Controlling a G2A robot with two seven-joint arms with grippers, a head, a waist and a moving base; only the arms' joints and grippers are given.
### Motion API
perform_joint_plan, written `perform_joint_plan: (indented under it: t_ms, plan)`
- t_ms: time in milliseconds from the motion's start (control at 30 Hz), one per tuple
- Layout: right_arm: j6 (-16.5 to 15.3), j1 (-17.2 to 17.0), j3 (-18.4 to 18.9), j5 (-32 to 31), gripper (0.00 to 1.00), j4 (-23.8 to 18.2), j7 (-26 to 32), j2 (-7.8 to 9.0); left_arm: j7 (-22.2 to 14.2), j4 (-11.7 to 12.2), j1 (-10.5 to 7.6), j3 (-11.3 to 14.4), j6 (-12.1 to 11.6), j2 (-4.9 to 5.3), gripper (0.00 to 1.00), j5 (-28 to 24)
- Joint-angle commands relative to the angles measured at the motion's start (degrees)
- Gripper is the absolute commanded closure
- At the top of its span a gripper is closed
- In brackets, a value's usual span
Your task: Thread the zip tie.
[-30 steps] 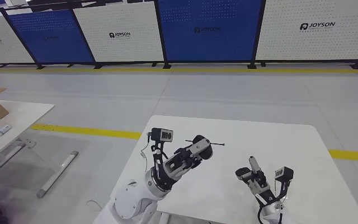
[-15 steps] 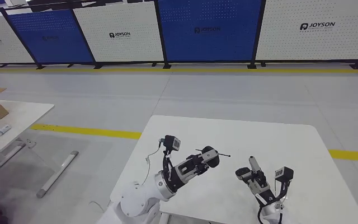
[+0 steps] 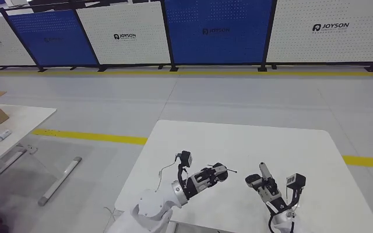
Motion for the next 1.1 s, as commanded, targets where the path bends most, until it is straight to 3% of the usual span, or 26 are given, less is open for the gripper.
perform_joint_plan:
  t_ms: [0, 167, 333, 533, 633, 800, 900, 1067]
  plan:
    - [0.0, 0.0, 0.0, 0.0, 0.0, 0.0, 0.0, 0.0, 0.02, -0.03, 0.02, -0.01, -0.05, 0.0, 1.0, -0.04]
    - [0.0, 0.0, 0.0, 0.0, 0.0, 0.0, 0.0, 0.0, 0.02, -0.03, 0.02, -0.01, -0.05, 0.0, 1.0, -0.04]
    - [0.0, 0.0, 0.0, 0.0, 0.0, 0.0, 0.0, 0.0, 4.4, 3.01, -0.83, 0.92, 1.82, -0.16, 1.0, 3.66]
    - [0.0, 0.0, 0.0, 0.0, 0.0, 0.0, 0.0, 0.0, 5.04, 4.54, -1.35, 1.45, 2.0, -0.21, 1.0, 3.96]
    - [0.0, 0.0, 0.0, 0.0, 0.0, 0.0, 0.0, 0.0, 5.03, 2.1, -1.54, 0.89, 0.79, -0.18, 1.0, 3.13]
    - [0.0, 0.0, 0.0, 0.0, 0.0, 0.0, 0.0, 0.0, 7.43, -6.19, 0.53, -2.98, -6.74, 0.12, 1.0, 2.69]
    - [0.0, 0.0, 0.0, 0.0, 0.0, 0.0, 0.0, 0.0, 8.81, -11.83, 2.14, -5.53, -9.71, 0.31, 1.0, 2.59]
    - [0.0, 0.0, 0.0, 0.0, 0.0, 0.0, 0.0, 0.0, 8.93, -17.89, 3.0, -7.83, -9.23, 0.49, 1.0, 1.96]
